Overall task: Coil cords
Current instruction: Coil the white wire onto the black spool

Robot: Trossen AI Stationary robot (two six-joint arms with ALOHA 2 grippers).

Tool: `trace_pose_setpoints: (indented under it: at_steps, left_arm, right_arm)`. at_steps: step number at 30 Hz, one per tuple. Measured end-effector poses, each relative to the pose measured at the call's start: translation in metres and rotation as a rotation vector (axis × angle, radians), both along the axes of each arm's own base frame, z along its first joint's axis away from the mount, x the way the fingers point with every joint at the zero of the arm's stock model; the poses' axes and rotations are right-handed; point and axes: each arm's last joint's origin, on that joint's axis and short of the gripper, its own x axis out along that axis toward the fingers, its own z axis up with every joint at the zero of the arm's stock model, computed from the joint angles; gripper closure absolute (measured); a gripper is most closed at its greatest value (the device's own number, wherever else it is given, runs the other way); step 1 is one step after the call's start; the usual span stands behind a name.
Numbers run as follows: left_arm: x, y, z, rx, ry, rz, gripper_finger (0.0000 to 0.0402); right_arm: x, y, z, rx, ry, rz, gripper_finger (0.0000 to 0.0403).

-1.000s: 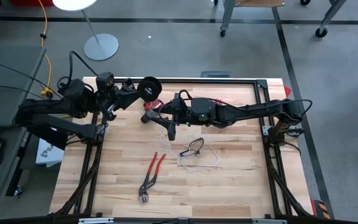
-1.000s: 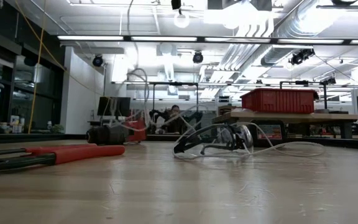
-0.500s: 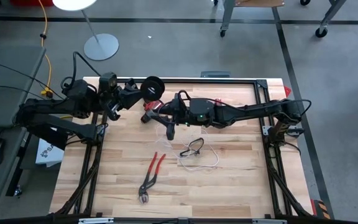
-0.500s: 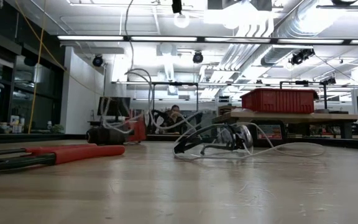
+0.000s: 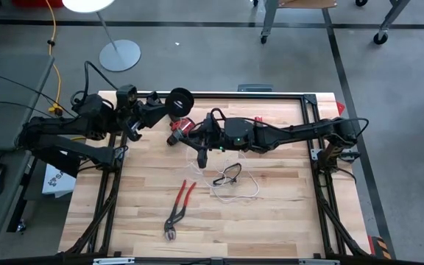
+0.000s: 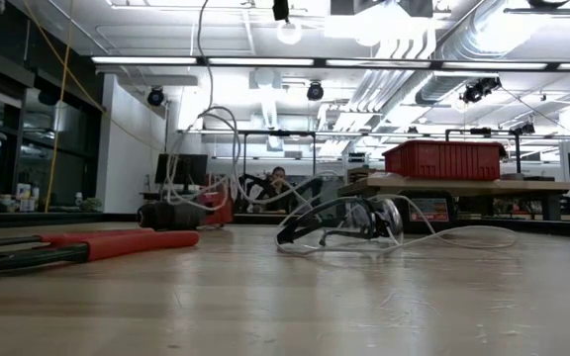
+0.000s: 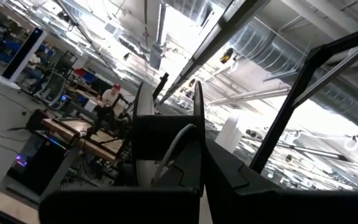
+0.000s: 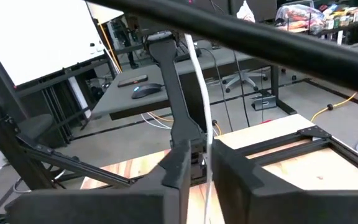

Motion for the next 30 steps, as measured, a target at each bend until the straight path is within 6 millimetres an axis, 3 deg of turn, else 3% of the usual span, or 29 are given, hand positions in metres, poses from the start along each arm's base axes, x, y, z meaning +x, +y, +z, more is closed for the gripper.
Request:
trace_pose_setpoints:
  at_steps: [3, 7, 15, 23, 30]
  left_arm:
    - [-0.002, 0.0, 0.002, 0.0, -0.018, 0.0, 0.0401]
    - [-0.013, 0.002, 0.006, -0.003, -0.025, 0.008, 0.0401]
    - [-0.036, 0.008, 0.006, -0.163, 0.006, -0.007, 0.0401]
    - [-0.033, 0.006, -0.009, -0.487, 0.172, -0.257, 0.0401]
    - [-0.026, 0.002, -0.015, -0.622, 0.264, -0.424, 0.0401]
  right_arm:
    - [0.0, 0.001, -0.001, 0.001, 0.008, 0.013, 0.0348]
    - [-0.007, 0.006, 0.003, 0.015, 0.052, 0.034, 0.0395]
    - [-0.031, 0.021, 0.027, 0.021, 0.058, 0.137, 0.0401]
    - [-0.058, 0.029, 0.052, -0.015, 0.042, 0.192, 0.0402]
    - [-0.074, 0.02, 0.064, -0.046, 0.062, 0.17, 0.0402]
